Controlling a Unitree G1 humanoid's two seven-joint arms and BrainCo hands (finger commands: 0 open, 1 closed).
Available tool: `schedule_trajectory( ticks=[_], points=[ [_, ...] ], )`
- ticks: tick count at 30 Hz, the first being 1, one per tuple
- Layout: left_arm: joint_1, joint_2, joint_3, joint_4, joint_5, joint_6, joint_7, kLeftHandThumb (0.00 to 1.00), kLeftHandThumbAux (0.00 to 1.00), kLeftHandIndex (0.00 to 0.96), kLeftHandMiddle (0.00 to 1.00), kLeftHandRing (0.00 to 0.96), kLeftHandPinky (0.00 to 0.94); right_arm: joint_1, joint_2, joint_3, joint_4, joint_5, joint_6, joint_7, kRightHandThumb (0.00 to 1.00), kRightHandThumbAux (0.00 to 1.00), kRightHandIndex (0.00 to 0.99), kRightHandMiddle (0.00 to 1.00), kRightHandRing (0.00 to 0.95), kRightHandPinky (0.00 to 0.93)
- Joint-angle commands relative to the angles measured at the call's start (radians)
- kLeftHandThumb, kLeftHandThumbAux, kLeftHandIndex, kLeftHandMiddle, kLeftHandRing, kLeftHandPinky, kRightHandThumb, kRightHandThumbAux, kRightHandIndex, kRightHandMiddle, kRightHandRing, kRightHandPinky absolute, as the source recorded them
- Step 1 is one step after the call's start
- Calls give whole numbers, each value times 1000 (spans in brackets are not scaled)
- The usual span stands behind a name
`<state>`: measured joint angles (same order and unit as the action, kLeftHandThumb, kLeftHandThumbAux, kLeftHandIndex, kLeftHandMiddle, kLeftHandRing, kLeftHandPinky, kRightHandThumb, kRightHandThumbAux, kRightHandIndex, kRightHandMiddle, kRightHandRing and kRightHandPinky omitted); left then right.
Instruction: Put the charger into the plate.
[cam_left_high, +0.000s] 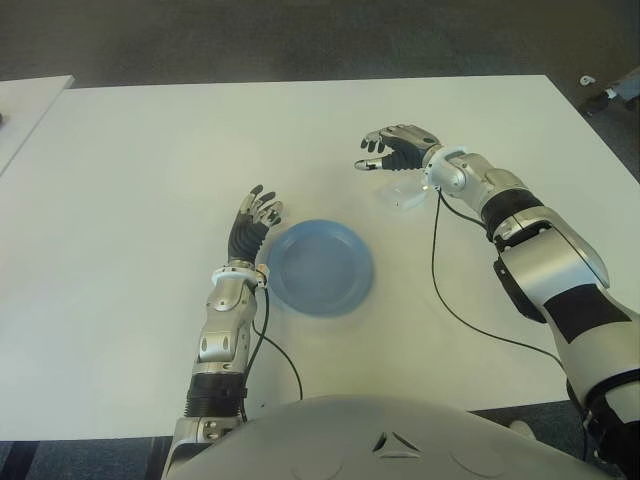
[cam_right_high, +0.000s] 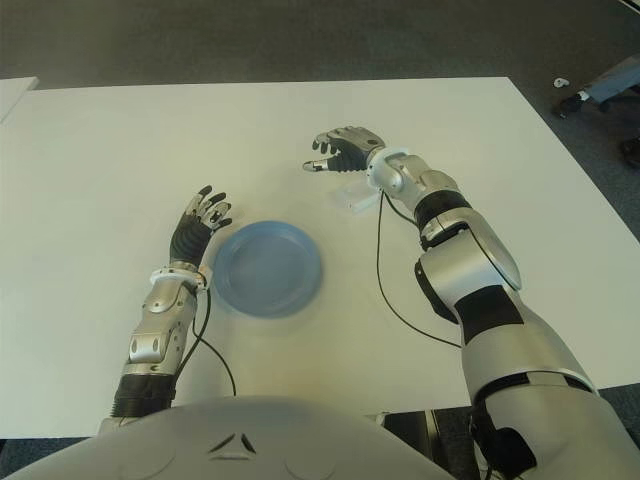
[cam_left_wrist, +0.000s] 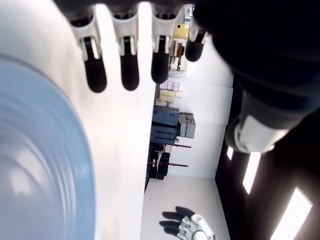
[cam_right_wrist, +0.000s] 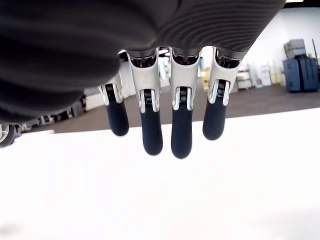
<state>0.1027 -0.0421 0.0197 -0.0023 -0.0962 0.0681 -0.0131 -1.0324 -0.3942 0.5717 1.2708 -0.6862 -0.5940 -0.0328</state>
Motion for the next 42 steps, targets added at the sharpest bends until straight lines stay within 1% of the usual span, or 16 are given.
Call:
schedule_trajectory(
  ticks=[1, 5, 9, 13, 19, 26, 33, 37, 39, 41, 42],
  points=[
    [13, 0, -9, -16, 3, 22, -4, 99, 584, 88, 168, 197, 254, -10, -13, -4, -9, 4, -18, 76, 389, 149, 0, 0, 0, 0],
    [13, 2, -11, -19, 4, 26, -7, 102, 585, 89, 167, 199, 258, -14, -21, -7, -10, 8, -26, 126, 421, 144, 0, 0, 0, 0],
    [16, 3, -14, -27, 1, 35, -10, 102, 582, 88, 162, 197, 255, -18, -32, 0, -14, -4, -32, 155, 450, 141, 0, 0, 0, 0],
    [18, 3, -14, -36, -3, 46, -12, 99, 584, 86, 155, 192, 249, -24, -44, 19, -19, -31, -31, 161, 479, 135, 0, 0, 0, 0],
    [22, 2, -13, -47, -7, 59, -12, 94, 589, 85, 150, 190, 256, -29, -58, 44, -16, -71, -24, 155, 497, 129, 0, 0, 0, 0],
    [25, 5, -15, -50, -6, 61, -16, 85, 584, 86, 154, 194, 255, -26, -78, 73, 0, -113, 1, 123, 486, 132, 0, 0, 0, 0],
    [28, 6, -13, -52, -9, 60, -26, 89, 581, 85, 157, 197, 259, -21, -90, 84, 3, -130, 6, 100, 473, 136, 0, 0, 0, 0],
    [30, 8, -13, -52, -10, 57, -34, 91, 576, 84, 151, 190, 239, -13, -117, 99, 0, -149, -5, 74, 466, 135, 0, 0, 0, 0],
    [32, 10, -12, -50, -11, 55, -38, 92, 574, 82, 149, 184, 228, -11, -134, 116, -2, -175, -6, 48, 467, 134, 0, 0, 0, 0],
    [32, 12, -11, -48, -11, 54, -40, 91, 571, 81, 150, 184, 235, -11, -141, 127, -2, -190, -4, 31, 454, 131, 0, 0, 0, 0],
    [32, 13, -9, -45, -12, 51, -43, 91, 567, 82, 152, 188, 247, -5, -152, 141, 8, -209, 9, 1, 448, 133, 0, 0, 0, 0]
  ],
)
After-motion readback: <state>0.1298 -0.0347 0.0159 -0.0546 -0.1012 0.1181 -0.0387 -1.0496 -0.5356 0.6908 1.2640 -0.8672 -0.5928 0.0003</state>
